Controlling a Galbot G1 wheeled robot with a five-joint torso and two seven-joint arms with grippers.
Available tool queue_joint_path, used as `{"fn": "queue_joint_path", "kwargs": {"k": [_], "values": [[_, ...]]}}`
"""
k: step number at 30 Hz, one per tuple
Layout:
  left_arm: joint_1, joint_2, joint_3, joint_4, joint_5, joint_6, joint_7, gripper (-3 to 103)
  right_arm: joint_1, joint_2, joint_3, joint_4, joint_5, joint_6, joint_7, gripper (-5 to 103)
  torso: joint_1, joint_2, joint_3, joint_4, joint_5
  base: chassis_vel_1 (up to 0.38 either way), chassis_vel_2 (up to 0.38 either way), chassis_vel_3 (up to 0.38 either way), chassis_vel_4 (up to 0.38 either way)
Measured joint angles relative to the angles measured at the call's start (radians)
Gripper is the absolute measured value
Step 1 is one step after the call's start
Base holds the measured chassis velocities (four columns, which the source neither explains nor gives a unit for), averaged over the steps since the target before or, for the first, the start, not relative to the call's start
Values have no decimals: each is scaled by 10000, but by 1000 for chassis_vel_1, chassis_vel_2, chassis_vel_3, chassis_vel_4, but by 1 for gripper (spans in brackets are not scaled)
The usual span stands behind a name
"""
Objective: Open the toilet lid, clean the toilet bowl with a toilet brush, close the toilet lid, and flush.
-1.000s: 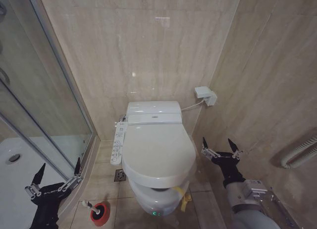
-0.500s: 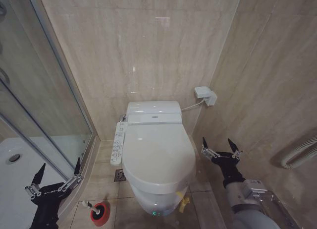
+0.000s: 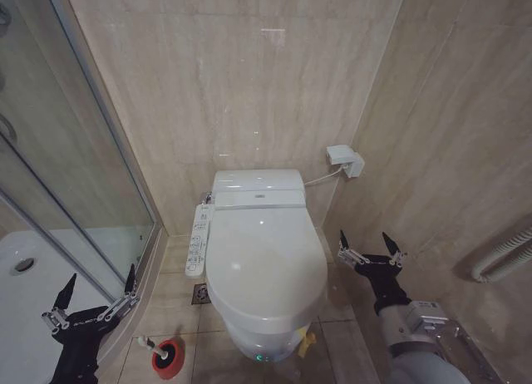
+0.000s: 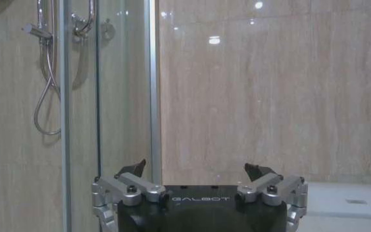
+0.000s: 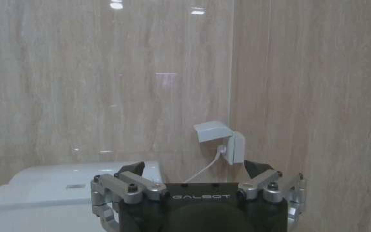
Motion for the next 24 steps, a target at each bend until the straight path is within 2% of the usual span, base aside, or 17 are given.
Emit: {"fn": "queue_joint_path", "kwargs": {"k": [6,10,12,13,14,15,19,20,23,24], "values": [[-19,9,-4,0,-11,24,13,100,1,-1,0,-1,0,0,0,100,0,0,0,0,0,0,0,0,0],[-245,145,-122,93,-205,381,205,100,2,-2,-1,-1,2,0,0,100,0,0,0,-5,0,0,0,0,0],[-372,218,-180,146,-309,553,304,100,5,-1,-1,-1,2,0,1,100,0,0,0,5,2,0,0,0,0],[-524,320,-272,225,-452,775,421,100,3,-1,-1,-2,1,0,1,100,0,0,0,2,7,0,0,0,0],[-743,465,-393,347,-646,1112,594,100,2,-1,-1,-1,2,0,1,100,0,0,0,0,-4,0,0,0,0],[-743,465,-393,347,-646,1112,594,100,2,-1,-1,-1,2,0,1,100,0,0,0,0,-4,0,0,0,0],[-1625,1063,-916,821,-1456,2460,1296,100,2,-1,-1,-2,2,0,1,100,0,0,0,-3,-4,0,0,0,0],[-1625,1063,-916,821,-1456,2460,1296,100,2,-1,-1,-2,2,0,1,100,0,0,0,-3,-4,0,0,0,0],[-2267,1504,-1295,1174,-2054,3456,1810,100,2,-2,-1,-2,2,0,1,100,0,0,0,0,-3,0,0,0,0],[-2267,1504,-1295,1174,-2054,3456,1810,100,2,-2,-1,-2,2,0,1,100,0,0,0,0,-3,0,0,0,0]]}}
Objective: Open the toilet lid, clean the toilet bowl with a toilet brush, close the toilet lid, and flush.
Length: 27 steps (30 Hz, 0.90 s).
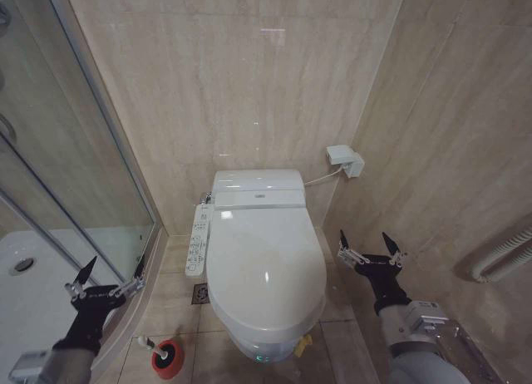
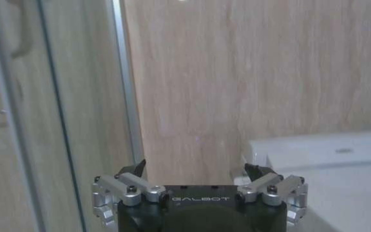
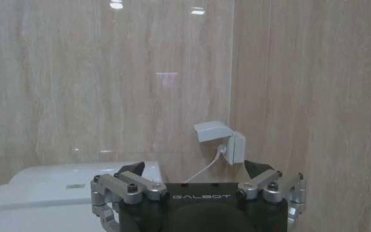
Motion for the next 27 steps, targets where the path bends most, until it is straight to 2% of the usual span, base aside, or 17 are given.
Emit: {"fn": "queue_joint_path", "kwargs": {"k": [3,4,8,12,18,20,21,24,25,27], "values": [[-659,436,-375,351,-593,984,505,100,1,1,0,0,1,0,0,100,0,0,0,0,1,0,0,0,0],[-659,436,-375,351,-593,984,505,100,1,1,0,0,1,0,0,100,0,0,0,0,1,0,0,0,0],[-1546,1038,-906,831,-1412,2350,1213,100,1,1,0,-1,0,0,0,100,0,0,0,-1,0,0,0,0,0],[-1759,1186,-1029,952,-1621,2689,1391,100,0,1,0,-1,0,0,0,100,1,0,1,-1,2,0,0,0,0],[-1821,1213,-1027,1013,-1647,2700,1427,100,1,0,-1,0,0,0,0,100,0,0,0,1,2,0,0,0,0],[-1975,1240,-780,1240,-1623,2321,1453,100,1,0,0,0,0,0,0,100,0,0,0,2,5,0,0,0,0],[-1975,1240,-780,1240,-1623,2321,1453,100,1,0,0,0,0,0,0,100,0,0,0,2,5,0,0,0,0],[-2373,1278,-9,1900,-1435,1045,1481,100,0,0,0,0,0,0,0,100,0,0,0,-3,2,0,0,0,0],[-2373,1278,-9,1900,-1435,1045,1481,100,0,0,0,0,0,0,0,100,0,0,0,-3,2,0,0,0,0],[-2627,1320,472,2300,-1325,357,1492,100,-4,0,0,0,-1,0,0,100,0,0,0,2,1,0,0,0,0]]}}
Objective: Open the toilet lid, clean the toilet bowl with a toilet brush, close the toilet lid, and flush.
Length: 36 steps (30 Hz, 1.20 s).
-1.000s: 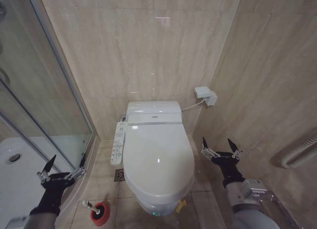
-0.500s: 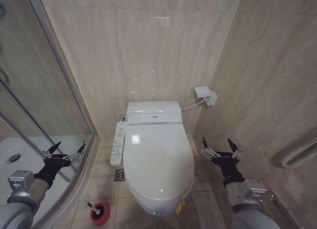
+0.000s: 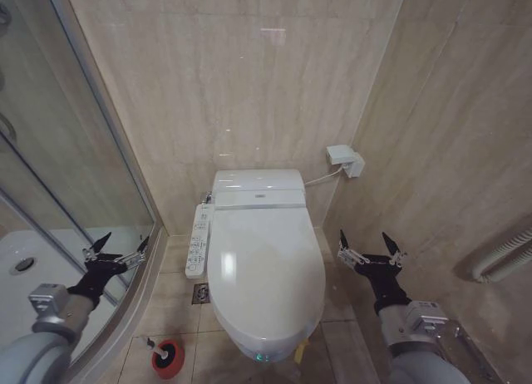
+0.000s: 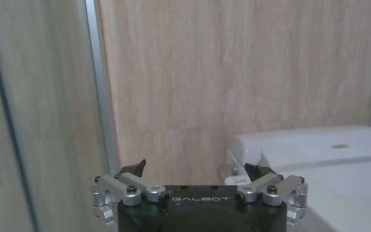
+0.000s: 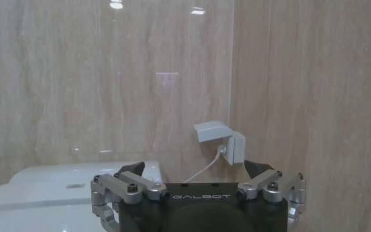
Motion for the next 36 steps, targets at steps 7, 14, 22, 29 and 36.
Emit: {"fn": "queue_joint_path", "kwargs": {"k": [7,14,22,29,36], "values": [[-596,163,660,633,46,-418,48,99,4,0,-1,-1,0,0,0,100,0,0,-1,-2,4,0,0,0,0],[-1063,436,1060,1201,68,-701,43,99,5,0,0,0,0,0,0,100,0,0,-1,-3,2,0,0,0,0],[-1409,579,1587,1644,85,-975,52,99,4,0,0,0,0,0,0,100,0,0,-1,-2,2,0,0,0,0],[-2676,1076,2827,2955,-38,-1298,35,100,4,0,0,0,1,0,-1,100,0,0,-1,-1,1,0,0,0,0],[-4508,1287,3773,3964,-290,-1330,7,100,4,0,0,0,1,0,-1,100,0,0,0,-4,1,0,0,0,0]]}}
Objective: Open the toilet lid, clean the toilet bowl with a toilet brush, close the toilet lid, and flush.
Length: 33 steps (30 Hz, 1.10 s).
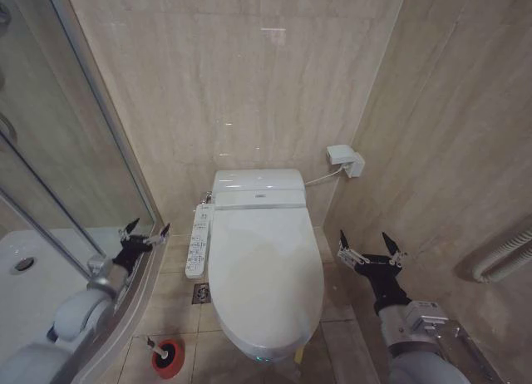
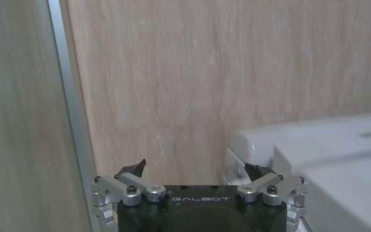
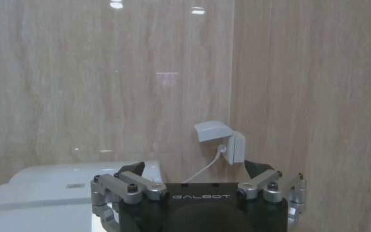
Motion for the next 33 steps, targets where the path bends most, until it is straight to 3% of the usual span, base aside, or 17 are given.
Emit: {"fn": "queue_joint_path", "kwargs": {"k": [10,13,14,17,22,28,33], "values": [[-2290,177,1377,1703,-81,-200,26,100,-1,0,0,0,0,0,0,100,-1,0,-1,5,1,0,0,0,0],[-3665,68,2781,2998,9,-561,32,100,0,0,0,0,0,0,0,100,-1,0,0,-1,2,0,0,0,0],[-3665,68,2781,2998,9,-561,32,100,0,0,0,0,0,0,0,100,-1,0,0,-1,2,0,0,0,0],[-4704,-186,3801,4031,142,-656,45,100,0,0,1,-1,-1,0,1,100,-1,0,0,2,1,0,0,0,0],[-5808,-580,4611,5227,266,-855,166,100,1,0,1,0,-1,0,1,100,-1,-1,0,3,1,0,0,0,0],[-7701,-1492,5917,7835,818,-1758,606,100,-1,0,0,-1,0,0,0,100,0,-1,0,3,2,0,0,0,0],[-8190,-1707,6326,8753,1134,-2233,851,100,0,0,0,0,-1,0,1,100,0,-1,0,-4,3,0,0,0,0]]}}
